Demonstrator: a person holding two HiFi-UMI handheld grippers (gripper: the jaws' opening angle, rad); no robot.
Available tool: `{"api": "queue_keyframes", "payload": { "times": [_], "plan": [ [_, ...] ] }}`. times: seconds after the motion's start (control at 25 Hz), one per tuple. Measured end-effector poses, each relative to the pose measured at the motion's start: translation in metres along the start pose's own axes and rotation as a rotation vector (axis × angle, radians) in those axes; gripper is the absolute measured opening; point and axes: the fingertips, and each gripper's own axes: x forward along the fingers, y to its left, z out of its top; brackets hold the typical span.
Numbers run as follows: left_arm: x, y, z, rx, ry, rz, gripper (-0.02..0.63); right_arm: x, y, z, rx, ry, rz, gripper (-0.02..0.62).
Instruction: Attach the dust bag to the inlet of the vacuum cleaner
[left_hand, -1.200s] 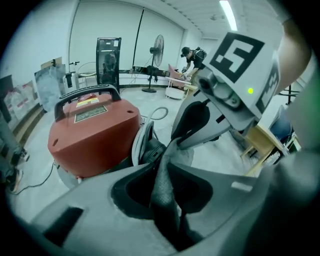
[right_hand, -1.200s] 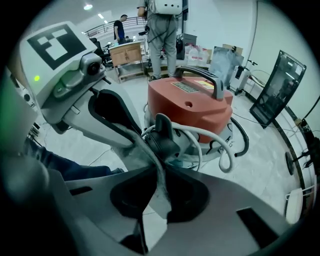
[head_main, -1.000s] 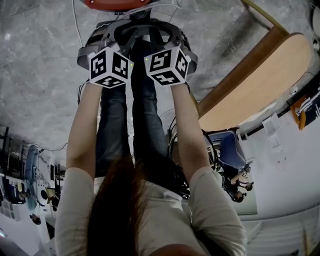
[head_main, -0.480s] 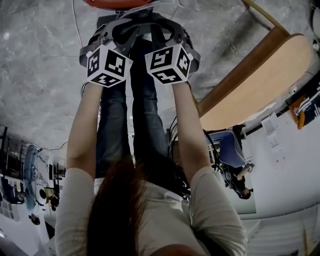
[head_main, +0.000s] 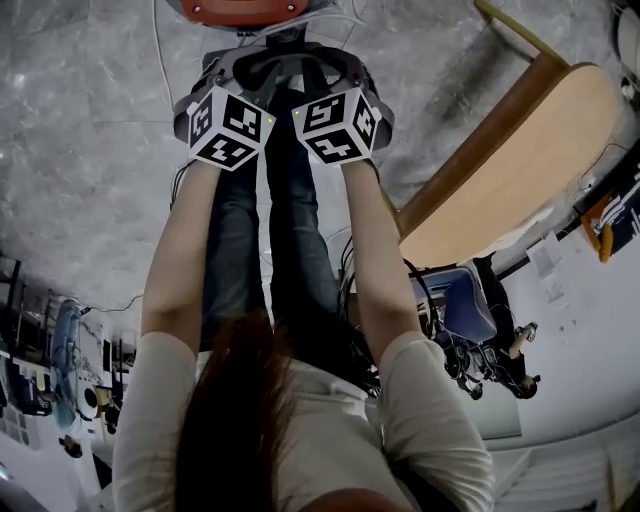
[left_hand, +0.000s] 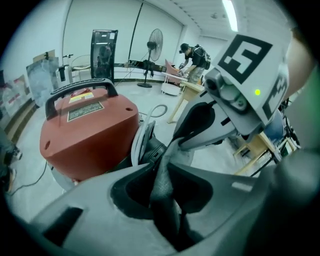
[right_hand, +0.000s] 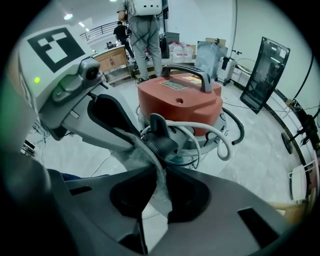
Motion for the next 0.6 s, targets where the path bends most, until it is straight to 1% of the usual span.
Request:
{"api": "queue_keyframes", "payload": {
  "times": [0.12, 0.2, 0.28, 0.32, 0.48, 0.6],
  "plan": [
    [-0.001, -0.001, -0.004, -0.127, 0.033, -0.011, 0.098, -0.001, 0.003, -0.002, 0.014, 0.031, 0.023, 0.074],
    [-0.004, -0.004, -0.005, -0.172, 0.048, -0.02, 0.129, -0.005, 0.006, -0.002, 0.033, 0.038, 0.044, 0.112],
    [-0.01, -0.005, -0.004, -0.174, 0.048, -0.021, 0.156, -0.008, 0.008, 0.0, 0.06, 0.032, 0.062, 0.169],
    [-0.013, -0.005, -0.002, -0.172, 0.044, -0.017, 0.163, -0.01, 0.008, 0.002, 0.069, 0.027, 0.067, 0.179],
    [-0.024, -0.001, 0.007, -0.186, 0.014, 0.006, 0.167, -0.018, 0.011, 0.011, 0.075, 0.002, 0.071, 0.178],
    [-0.029, -0.001, 0.013, -0.192, -0.001, 0.011, 0.166, -0.027, 0.01, 0.017, 0.119, -0.033, 0.07, 0.161]
  ]
}}
